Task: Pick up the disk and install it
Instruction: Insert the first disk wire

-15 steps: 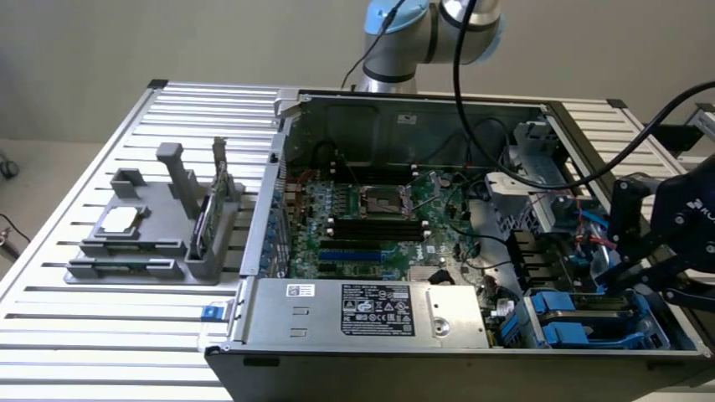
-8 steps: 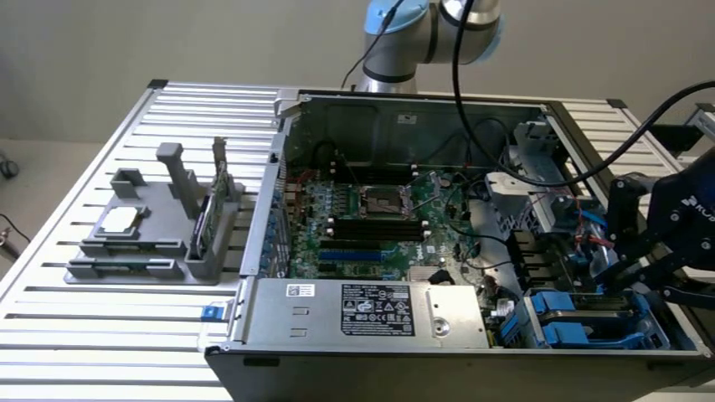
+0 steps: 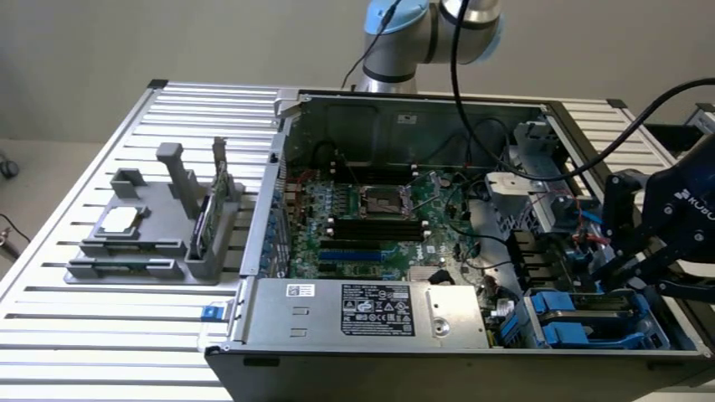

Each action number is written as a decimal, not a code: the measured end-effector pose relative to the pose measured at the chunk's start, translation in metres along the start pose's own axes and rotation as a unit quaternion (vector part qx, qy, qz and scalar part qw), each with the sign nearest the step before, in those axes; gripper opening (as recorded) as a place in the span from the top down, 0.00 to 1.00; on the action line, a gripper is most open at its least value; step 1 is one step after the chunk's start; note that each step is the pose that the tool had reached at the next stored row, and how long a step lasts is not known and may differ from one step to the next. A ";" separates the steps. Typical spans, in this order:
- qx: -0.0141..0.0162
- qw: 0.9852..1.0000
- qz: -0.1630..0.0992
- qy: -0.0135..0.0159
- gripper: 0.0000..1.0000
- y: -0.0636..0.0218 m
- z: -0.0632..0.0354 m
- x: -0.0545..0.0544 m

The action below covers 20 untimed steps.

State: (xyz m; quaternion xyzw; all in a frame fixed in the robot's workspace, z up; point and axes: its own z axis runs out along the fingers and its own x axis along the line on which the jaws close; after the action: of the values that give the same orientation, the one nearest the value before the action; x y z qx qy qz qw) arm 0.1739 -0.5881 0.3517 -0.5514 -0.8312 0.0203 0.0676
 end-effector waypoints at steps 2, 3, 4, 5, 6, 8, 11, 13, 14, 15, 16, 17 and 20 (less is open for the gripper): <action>-0.001 1.000 0.012 0.001 0.84 0.0001 0.0001 0.000; -0.002 1.000 0.019 0.002 0.84 0.0001 0.0003 0.000; -0.002 1.000 0.026 0.003 0.84 0.0001 0.0004 0.000; -0.003 0.999 0.033 0.004 0.84 0.0001 0.0006 0.000; -0.003 0.999 0.041 0.005 0.84 0.0001 0.0008 0.000; -0.005 0.998 0.057 0.006 0.84 0.0002 0.0012 0.000; -0.007 0.997 0.082 0.009 0.84 0.0002 0.0018 0.000; -0.009 0.995 0.098 0.011 0.84 0.0003 0.0022 0.000; -0.009 0.994 0.106 0.012 0.84 0.0003 0.0025 0.000; -0.010 0.993 0.114 0.012 0.84 0.0003 0.0027 0.000; -0.010 0.993 0.121 0.013 0.84 0.0004 0.0029 0.000; -0.011 0.992 0.128 0.014 0.84 0.0004 0.0032 0.000; -0.013 0.989 0.149 0.015 0.84 0.0005 0.0040 0.000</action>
State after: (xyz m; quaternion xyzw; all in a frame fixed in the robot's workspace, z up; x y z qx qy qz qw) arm 0.1740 -0.5881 0.3476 -0.6703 -0.7387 0.0111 0.0694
